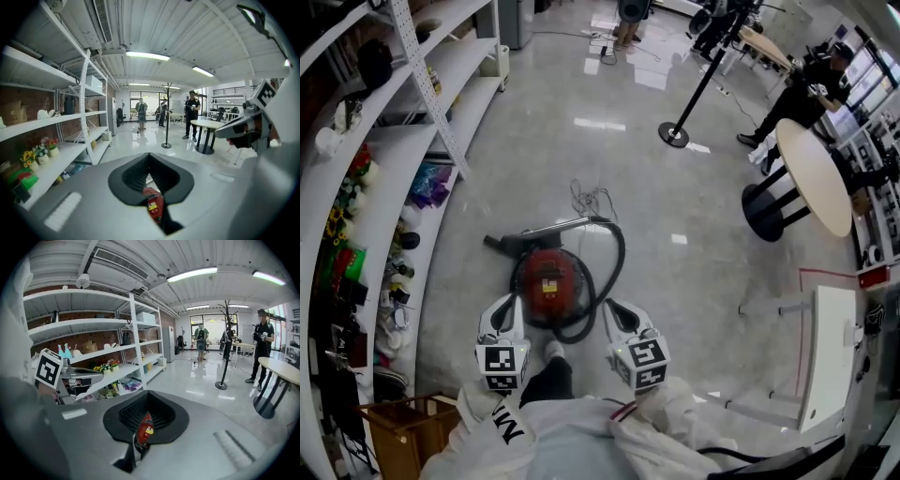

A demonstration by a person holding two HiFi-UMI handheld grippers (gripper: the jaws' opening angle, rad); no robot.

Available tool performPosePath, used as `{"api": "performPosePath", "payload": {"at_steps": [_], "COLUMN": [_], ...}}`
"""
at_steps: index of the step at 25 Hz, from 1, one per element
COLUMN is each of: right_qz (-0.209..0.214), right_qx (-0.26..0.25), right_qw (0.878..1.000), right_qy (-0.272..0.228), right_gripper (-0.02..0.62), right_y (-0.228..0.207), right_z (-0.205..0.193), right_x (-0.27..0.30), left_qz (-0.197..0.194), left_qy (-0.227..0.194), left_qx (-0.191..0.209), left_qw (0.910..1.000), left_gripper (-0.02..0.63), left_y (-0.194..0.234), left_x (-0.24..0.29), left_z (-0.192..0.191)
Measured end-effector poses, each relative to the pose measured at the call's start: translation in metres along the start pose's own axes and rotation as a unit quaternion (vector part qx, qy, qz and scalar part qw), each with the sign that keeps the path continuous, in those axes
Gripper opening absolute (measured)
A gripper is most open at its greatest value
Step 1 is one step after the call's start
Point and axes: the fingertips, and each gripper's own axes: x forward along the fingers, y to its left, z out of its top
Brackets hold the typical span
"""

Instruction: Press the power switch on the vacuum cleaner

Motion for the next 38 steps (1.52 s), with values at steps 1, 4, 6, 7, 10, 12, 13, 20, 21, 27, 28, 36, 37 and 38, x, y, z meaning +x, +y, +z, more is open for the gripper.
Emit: {"api": "performPosePath", "payload": {"at_steps": [1,4,6,7,10,12,13,20,21,27,28,36,37,38], "right_qz": [0.001,0.004,0.004,0.004,0.002,0.003,0.004,0.004,0.004,0.010,0.011,0.022,0.024,0.027], "right_qx": [0.002,0.003,0.004,0.006,0.006,0.007,0.009,0.014,0.015,0.014,0.014,0.015,0.016,0.017], "right_qw": [1.000,1.000,1.000,1.000,1.000,1.000,1.000,0.999,0.999,0.998,0.998,0.997,0.997,0.997], "right_qy": [-0.002,-0.009,-0.015,-0.019,-0.026,-0.028,-0.029,-0.046,-0.048,-0.064,-0.066,-0.072,-0.071,-0.071], "right_gripper": [0.000,0.000,0.000,0.000,0.000,0.000,0.000,0.000,0.000,0.000,0.000,0.000,0.000,0.000], "right_y": [0.000,0.000,-0.002,-0.003,-0.007,-0.007,-0.007,-0.009,-0.009,-0.004,-0.003,0.003,0.003,0.004], "right_z": [-0.002,-0.005,-0.008,-0.010,-0.014,-0.017,-0.018,-0.027,-0.028,-0.038,-0.040,-0.061,-0.064,-0.066], "right_x": [-0.005,-0.019,-0.028,-0.032,-0.045,-0.052,-0.055,-0.082,-0.086,-0.114,-0.119,-0.156,-0.159,-0.162], "left_qz": [0.002,0.009,0.013,0.014,0.016,0.017,0.017,0.017,0.017,0.023,0.025,0.042,0.044,0.046], "left_qy": [-0.001,-0.010,-0.012,-0.012,-0.014,-0.018,-0.019,-0.030,-0.032,-0.042,-0.042,-0.042,-0.042,-0.043], "left_qx": [0.001,0.003,0.004,0.005,0.012,0.016,0.017,0.032,0.034,0.042,0.042,0.040,0.040,0.041], "left_qw": [1.0000,0.9999,0.9998,0.9998,0.9997,0.9996,0.9995,0.9989,0.9988,0.9980,0.9979,0.9974,0.9973,0.9972], "left_gripper": [0.000,0.000,0.000,0.000,0.000,0.000,0.000,0.000,0.000,0.000,0.000,0.000,0.000,0.000], "left_y": [-0.003,-0.011,-0.018,-0.021,-0.031,-0.037,-0.040,-0.065,-0.069,-0.091,-0.095,-0.124,-0.127,-0.130], "left_x": [-0.003,-0.013,-0.019,-0.023,-0.032,-0.037,-0.040,-0.060,-0.063,-0.091,-0.096,-0.138,-0.143,-0.148], "left_z": [0.001,0.005,0.005,0.005,0.007,0.009,0.009,0.015,0.016,0.014,0.013,0.000,-0.001,-0.001]}}
